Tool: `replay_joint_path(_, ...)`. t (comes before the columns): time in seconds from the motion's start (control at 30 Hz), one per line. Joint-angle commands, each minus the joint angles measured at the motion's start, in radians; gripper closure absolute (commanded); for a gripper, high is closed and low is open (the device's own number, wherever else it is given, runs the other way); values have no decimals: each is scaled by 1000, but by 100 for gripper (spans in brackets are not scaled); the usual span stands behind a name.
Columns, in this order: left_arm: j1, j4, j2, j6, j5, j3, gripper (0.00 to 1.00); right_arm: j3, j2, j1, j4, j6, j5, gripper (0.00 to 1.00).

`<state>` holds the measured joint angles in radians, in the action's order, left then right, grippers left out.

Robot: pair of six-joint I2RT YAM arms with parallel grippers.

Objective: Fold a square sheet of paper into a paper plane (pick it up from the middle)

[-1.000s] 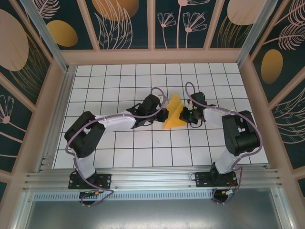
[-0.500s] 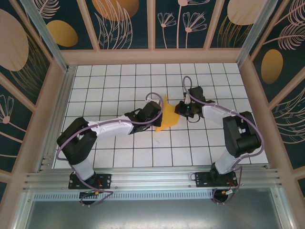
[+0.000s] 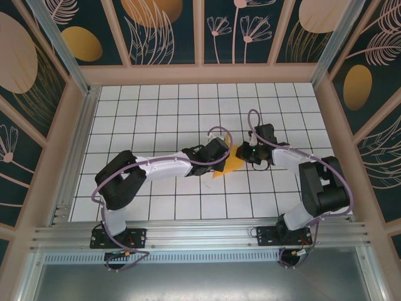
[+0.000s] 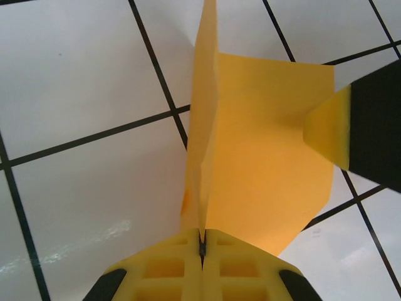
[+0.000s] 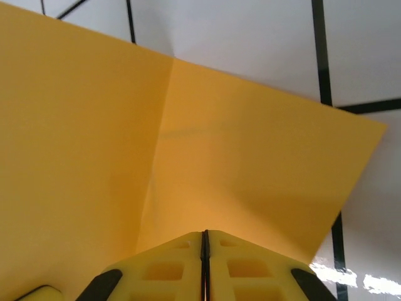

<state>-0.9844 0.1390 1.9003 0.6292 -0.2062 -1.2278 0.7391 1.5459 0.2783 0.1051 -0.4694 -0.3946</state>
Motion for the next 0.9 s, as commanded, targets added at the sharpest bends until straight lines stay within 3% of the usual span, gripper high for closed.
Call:
replay_joint_path(0.0,-11,33,32,-15,11,-32,100,-19,18,-4,-20,-17,0,90)
replay_joint_path(0.17,-16,24,44,-30,24,-33,100,-25,59,-5,-25,-3,20,91)
replay_joint_path(0.43,-15,-62,88,-44,163,-45,100,5,112,-8,-33,42,17,92)
replay_joint_path(0.87,21,-172,105,48,254,-24,100,64,209,-9,-50,126,-32,93)
